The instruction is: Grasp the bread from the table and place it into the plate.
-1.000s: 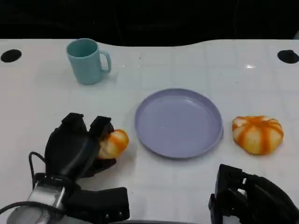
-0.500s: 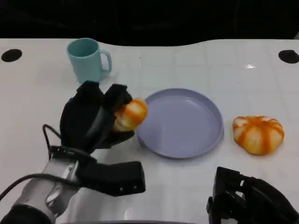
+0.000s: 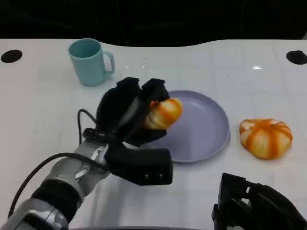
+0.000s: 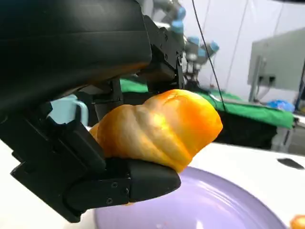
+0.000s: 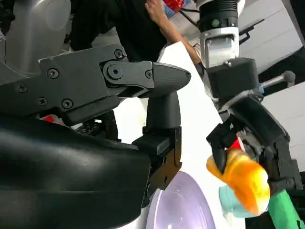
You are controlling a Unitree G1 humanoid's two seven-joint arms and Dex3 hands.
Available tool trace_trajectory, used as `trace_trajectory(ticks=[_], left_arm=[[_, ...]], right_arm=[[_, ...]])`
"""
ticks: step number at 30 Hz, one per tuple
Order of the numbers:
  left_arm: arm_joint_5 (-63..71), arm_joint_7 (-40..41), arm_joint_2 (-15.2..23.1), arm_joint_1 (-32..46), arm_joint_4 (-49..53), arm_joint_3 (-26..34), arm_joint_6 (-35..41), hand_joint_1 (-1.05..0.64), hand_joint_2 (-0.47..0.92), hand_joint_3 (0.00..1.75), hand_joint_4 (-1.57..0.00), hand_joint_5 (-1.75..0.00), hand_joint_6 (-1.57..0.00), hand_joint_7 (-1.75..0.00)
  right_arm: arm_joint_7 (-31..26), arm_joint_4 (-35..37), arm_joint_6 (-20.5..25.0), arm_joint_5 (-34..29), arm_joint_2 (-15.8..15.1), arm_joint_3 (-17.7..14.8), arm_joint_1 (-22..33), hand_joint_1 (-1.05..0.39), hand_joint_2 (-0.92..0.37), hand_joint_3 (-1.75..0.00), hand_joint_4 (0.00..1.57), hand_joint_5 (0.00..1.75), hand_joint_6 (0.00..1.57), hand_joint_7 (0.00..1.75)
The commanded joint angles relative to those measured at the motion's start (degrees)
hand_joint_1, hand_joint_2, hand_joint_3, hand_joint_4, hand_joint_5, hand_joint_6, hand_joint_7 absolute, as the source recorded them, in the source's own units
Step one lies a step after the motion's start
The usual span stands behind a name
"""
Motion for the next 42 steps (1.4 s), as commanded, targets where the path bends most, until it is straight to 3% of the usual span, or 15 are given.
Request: trace_trajectory(ticks=[1,14,15,16,17,19,20,22,23,25,30,36,42], left_arm=[[-0.84,-2.85,-1.51,-3.27,3.32,-1.04,-0.23,-0.25,0.38,1.21,-0.96,-1.75,-0.73,-1.75],[-3.28,-8.48,-4.26,-5.47,7.84,-1.53,-2.46,-0.20,0.45,1.20,-0.89,-1.75,-0.69,-1.75],[-3.03,-9.36,-4.38,-5.81,8.29,-1.88,-1.99,-0.21,0.48,1.07,-0.82,-1.70,-0.71,-1.48],[-2.83,-9.99,-4.46,-6.06,8.61,-2.16,-1.64,-0.23,0.61,0.78,-0.72,-1.57,-0.71,-1.07],[-2.71,-10.38,-4.49,-6.25,8.82,-2.38,-1.41,-0.24,0.68,0.62,-0.69,-1.52,-0.72,-0.89],[-2.15,-12.13,-4.32,-6.69,8.72,-3.25,-0.09,-0.25,0.74,0.49,-0.66,-1.48,-0.74,-0.75],[-1.79,-13.39,-4.19,-6.91,8.50,-3.78,0.86,-0.31,0.84,0.37,-0.53,-1.17,-0.51,-0.48],[-1.19,-15.40,-3.87,-7.13,8.09,-4.79,2.20,-0.34,0.90,0.29,-0.48,-0.98,-0.40,-0.31],[-0.96,-16.02,-3.73,-7.12,7.97,-5.22,2.67,-0.43,0.91,0.28,-0.35,-0.70,-0.28,-0.18],[-0.18,-17.47,-3.52,-7.19,7.68,-6.20,4.13,-0.54,0.92,0.30,-0.20,-0.45,-0.19,-0.08],[0.82,-21.94,-2.74,-7.00,5.57,-7.80,7.72,-0.74,0.92,0.48,-0.01,-0.30,-0.13,-0.02],[0.00,-24.54,-0.97,-5.76,2.53,-7.65,8.28,-0.88,0.92,0.60,0.00,-0.26,-0.12,-0.02],[-3.95,-24.21,1.04,-2.90,-1.53,-4.72,4.22,-0.88,0.92,0.58,-0.04,-0.33,-0.18,-0.04]], right_arm=[[0.35,-0.38,-0.36,0.07,-0.83,-0.05,0.21,-0.56,-0.92,-0.43,0.63,1.75,0.39,1.75],[0.03,-1.23,0.09,-0.02,-1.01,0.51,0.40,-0.57,-0.92,-0.41,0.63,1.75,0.40,1.74],[0.02,-1.34,0.19,0.06,-1.00,0.51,0.50,-0.56,-0.92,-0.42,0.63,1.75,0.40,1.74],[0.02,-1.43,0.27,0.13,-1.00,0.50,0.57,-0.55,-0.92,-0.42,0.62,1.75,0.39,1.74],[0.02,-1.48,0.33,0.18,-1.00,0.50,0.61,-0.55,-0.92,-0.43,0.62,1.75,0.39,1.73],[0.00,-1.53,0.40,0.20,-1.00,0.52,0.63,-0.55,-0.92,-0.43,0.62,1.75,0.39,1.73],[-0.03,-1.59,0.41,0.18,-0.99,0.54,0.66,-0.55,-0.92,-0.43,0.62,1.75,0.40,1.73],[-0.19,-1.70,0.36,0.06,-0.97,0.61,0.71,-0.55,-0.92,-0.43,0.62,1.75,0.40,1.73],[-0.28,-1.75,0.33,-0.01,-0.95,0.65,0.72,-0.56,-0.92,-0.42,0.62,1.75,0.40,1.73],[-0.30,-1.69,0.32,0.05,-0.90,0.66,0.68,-0.56,-0.92,-0.42,0.63,1.75,0.40,1.73],[0.03,-1.21,0.14,0.29,-0.82,0.60,0.40,-0.56,-0.92,-0.42,0.62,1.75,0.40,1.73],[-0.17,-1.13,0.20,0.08,-0.93,0.58,0.25,-0.56,-0.92,-0.41,0.63,1.75,0.40,1.73],[-0.15,-1.00,0.08,0.02,-1.04,0.47,0.17,-0.56,-0.92,-0.40,0.62,1.75,0.40,1.72]])
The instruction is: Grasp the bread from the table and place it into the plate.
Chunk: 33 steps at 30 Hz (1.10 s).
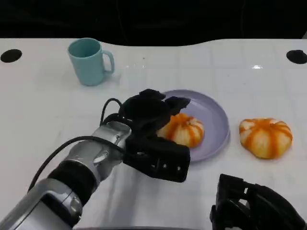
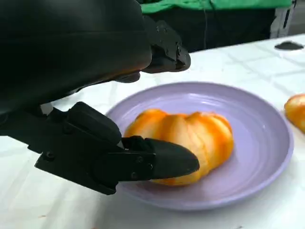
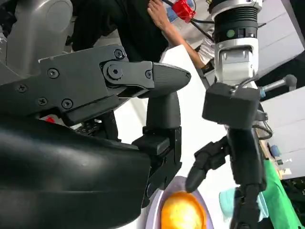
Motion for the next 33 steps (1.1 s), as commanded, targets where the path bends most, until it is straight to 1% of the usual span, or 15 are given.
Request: trace_trajectory(ticks=[1,3,7,13,16,17,19,20,21,23,24,25,26,28,33], left_arm=[[-4.18,-0.18,2.35,3.08,-3.43,3.08,-4.00,-0.86,0.92,0.56,-0.07,-0.36,-0.21,-0.06],[-7.02,-1.29,2.77,4.44,-4.84,5.03,-5.87,-0.84,0.92,0.54,-0.10,-0.39,-0.24,-0.06],[-15.20,-8.20,3.56,7.84,-9.36,9.73,-7.94,-0.77,0.92,0.51,-0.15,-0.44,-0.25,-0.06],[-25.55,-15.22,5.46,14.38,-16.96,15.82,-11.32,-0.64,0.92,0.40,-0.35,-0.55,-0.44,-0.12],[-33.50,-19.65,5.16,18.28,-19.86,19.57,-13.87,-0.55,0.92,0.30,-0.48,-0.70,-0.60,-0.16],[-36.23,-21.32,4.91,19.54,-20.80,20.68,-14.25,-0.53,0.92,0.28,-0.53,-0.83,-0.67,-0.17],[-40.41,-24.00,4.54,21.78,-22.75,22.39,-14.57,-0.55,0.92,0.29,-0.53,-1.04,-0.75,-0.23],[-41.39,-24.77,4.45,22.38,-23.39,22.84,-14.56,-0.57,0.92,0.30,-0.52,-1.16,-0.76,-0.34],[-41.88,-25.30,4.38,22.73,-23.83,23.14,-14.48,-0.58,0.92,0.31,-0.51,-1.24,-0.69,-0.53],[-42.13,-25.94,4.25,23.00,-24.27,23.52,-14.25,-0.59,0.92,0.31,-0.51,-1.28,-0.65,-0.65],[-44.94,-27.19,3.91,25.00,-26.54,24.39,-13.40,-0.59,0.92,0.32,-0.52,-1.35,-0.64,-0.76],[-47.42,-28.22,3.62,26.94,-28.88,25.20,-12.33,-0.60,0.92,0.33,-0.52,-1.52,-0.58,-1.06],[-49.25,-28.92,3.51,28.81,-31.23,25.87,-11.59,-0.62,0.92,0.34,-0.53,-1.65,-0.54,-1.29],[-50.70,-29.39,3.42,31.30,-34.51,26.67,-10.86,-0.64,0.92,0.35,-0.56,-1.72,-0.53,-1.42],[-56.10,-31.58,2.35,38.09,-40.86,28.02,-7.96,-0.63,0.92,0.30,-0.71,-1.75,-0.59,-1.57]], right_arm=[[-0.01,-0.05,-0.14,0.00,-0.83,-0.33,-0.13,-0.56,-0.92,-0.41,0.62,1.75,0.39,1.72],[-0.03,0.00,-0.15,0.00,-0.83,-0.36,-0.16,-0.55,-0.92,-0.42,0.62,1.75,0.39,1.73],[-0.30,-0.16,0.45,0.35,-0.72,-0.51,-0.07,-0.56,-0.92,-0.42,0.62,1.75,0.39,1.73],[-0.23,0.04,0.60,0.63,-0.56,-0.60,-0.17,-0.55,-0.92,-0.42,0.61,1.75,0.39,1.71],[-0.36,-0.14,0.47,0.35,-0.64,-0.62,-0.16,-0.56,-0.92,-0.41,0.62,1.75,0.40,1.71],[-0.37,-0.12,0.50,0.34,-0.68,-0.67,-0.16,-0.56,-0.92,-0.41,0.62,1.75,0.41,1.70],[-0.24,-0.03,0.31,0.35,-0.74,-0.80,-0.14,-0.55,-0.92,-0.41,0.62,1.75,0.41,1.70],[-0.17,0.03,0.21,0.35,-0.75,-0.85,-0.15,-0.55,-0.92,-0.41,0.62,1.75,0.41,1.70],[-0.12,0.06,0.15,0.34,-0.76,-0.88,-0.15,-0.55,-0.92,-0.41,0.62,1.75,0.41,1.69],[-0.09,0.07,0.14,0.33,-0.76,-0.90,-0.16,-0.55,-0.92,-0.41,0.62,1.75,0.42,1.69],[0.11,0.12,0.02,0.37,-0.88,-0.98,-0.18,-0.55,-0.92,-0.42,0.62,1.75,0.42,1.69],[0.52,0.34,-0.20,0.53,-0.93,-1.08,-0.25,-0.55,-0.92,-0.42,0.62,1.75,0.42,1.70],[0.76,0.47,-0.27,0.63,-0.97,-1.14,-0.29,-0.54,-0.92,-0.43,0.62,1.75,0.41,1.70],[0.61,0.42,-0.09,0.45,-0.97,-1.17,-0.27,-0.55,-0.92,-0.43,0.62,1.75,0.41,1.71],[0.18,0.18,0.13,0.05,-0.77,-0.91,-0.24,-0.57,-0.92,-0.41,0.63,1.75,0.41,1.72]])
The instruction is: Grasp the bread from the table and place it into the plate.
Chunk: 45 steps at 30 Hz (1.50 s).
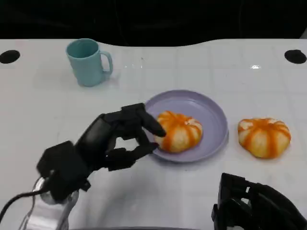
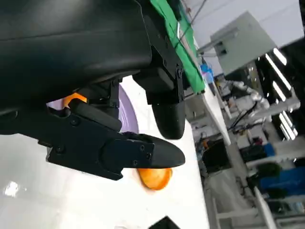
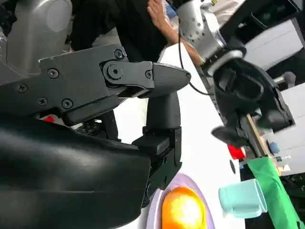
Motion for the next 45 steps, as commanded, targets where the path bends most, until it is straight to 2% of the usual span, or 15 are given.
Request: trace_trajectory(ticks=[1,6,14,26,45], left_arm=[[-5.46,-2.45,-0.34,6.09,-5.88,1.47,4.36,-0.62,0.92,0.29,-0.74,-1.75,-0.61,-1.60],[-12.33,-3.70,0.46,12.79,-15.87,2.27,17.91,-0.61,0.92,0.34,-0.79,-1.75,-0.60,-1.74],[-18.62,-6.45,0.64,18.26,-21.91,3.88,28.76,-0.57,0.92,0.37,-0.83,-1.75,-0.60,-1.75],[-19.79,-13.65,1.18,18.58,-18.16,4.42,32.08,-0.59,0.92,0.31,-0.83,-1.75,-0.61,-1.75],[-17.67,-20.37,0.46,15.71,-10.67,4.23,29.38,-0.60,0.92,0.28,-0.84,-1.75,-0.64,-1.75]], right_arm=[[-0.26,-0.19,-0.27,-0.05,-0.64,-0.19,0.06,-0.57,-0.92,-0.41,0.63,1.75,0.41,1.72],[-0.42,-0.38,-0.47,-0.12,-0.59,-0.12,0.04,-0.56,-0.92,-0.41,0.62,1.75,0.41,1.71],[-0.65,-0.80,0.14,0.17,-0.52,-0.06,0.01,-0.54,-0.92,-0.42,0.62,1.75,0.41,1.71],[-0.22,-0.24,-0.51,0.28,-0.55,-0.20,-0.04,-0.56,-0.92,-0.42,0.63,1.75,0.42,1.72],[0.44,2.67,-2.32,-0.10,-0.56,-0.82,-1.67,-0.59,-0.92,-0.40,0.64,1.75,0.42,1.73]])
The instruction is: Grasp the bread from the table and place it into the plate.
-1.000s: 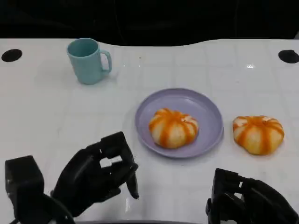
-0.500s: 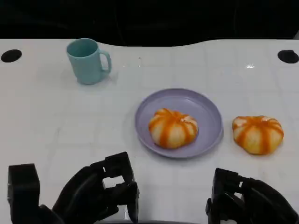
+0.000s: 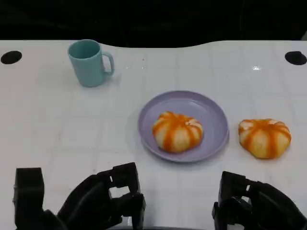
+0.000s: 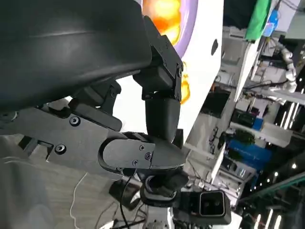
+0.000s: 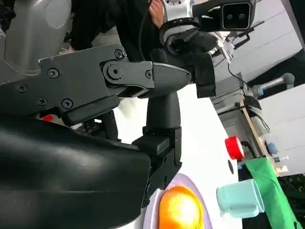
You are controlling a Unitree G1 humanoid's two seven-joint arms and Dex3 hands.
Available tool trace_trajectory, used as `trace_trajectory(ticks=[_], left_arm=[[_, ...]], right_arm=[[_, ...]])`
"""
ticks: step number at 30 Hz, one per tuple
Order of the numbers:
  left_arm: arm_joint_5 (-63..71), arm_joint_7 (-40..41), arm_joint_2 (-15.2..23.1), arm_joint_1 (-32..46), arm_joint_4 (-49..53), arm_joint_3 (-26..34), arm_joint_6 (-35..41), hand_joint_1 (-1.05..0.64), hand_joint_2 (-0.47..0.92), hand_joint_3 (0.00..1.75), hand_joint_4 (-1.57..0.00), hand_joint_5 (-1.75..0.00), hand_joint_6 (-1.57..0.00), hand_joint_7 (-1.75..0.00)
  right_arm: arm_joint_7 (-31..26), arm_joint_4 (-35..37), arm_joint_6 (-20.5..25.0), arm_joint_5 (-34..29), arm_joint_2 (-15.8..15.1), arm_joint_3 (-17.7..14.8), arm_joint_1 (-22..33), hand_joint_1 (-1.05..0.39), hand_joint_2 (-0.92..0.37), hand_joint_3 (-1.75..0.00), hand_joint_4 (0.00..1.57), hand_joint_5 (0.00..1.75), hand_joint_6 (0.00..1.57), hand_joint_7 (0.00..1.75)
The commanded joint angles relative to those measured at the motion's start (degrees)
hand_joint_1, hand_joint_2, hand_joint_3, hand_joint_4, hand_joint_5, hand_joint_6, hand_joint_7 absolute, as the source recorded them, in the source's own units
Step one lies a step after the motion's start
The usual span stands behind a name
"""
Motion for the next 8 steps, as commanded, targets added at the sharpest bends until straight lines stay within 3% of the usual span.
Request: trace_trajectory(ticks=[1,8], left_arm=[[0.95,-1.29,0.31,-0.74,1.61,0.40,-1.42,-0.60,0.92,0.29,-0.84,-1.75,-0.64,-1.75],[0.72,-2.01,-0.11,-1.70,2.87,1.24,-1.03,-0.63,0.92,0.27,-0.85,-1.75,-0.65,-1.75]], right_arm=[[-0.15,0.62,-0.82,-0.04,-0.60,-0.65,-0.56,-0.59,-0.92,-0.40,0.64,1.75,0.42,1.73],[-1.30,0.51,-1.13,-0.94,-0.78,-0.39,-0.55,-0.58,-0.92,-0.40,0.62,1.75,0.41,1.73]])
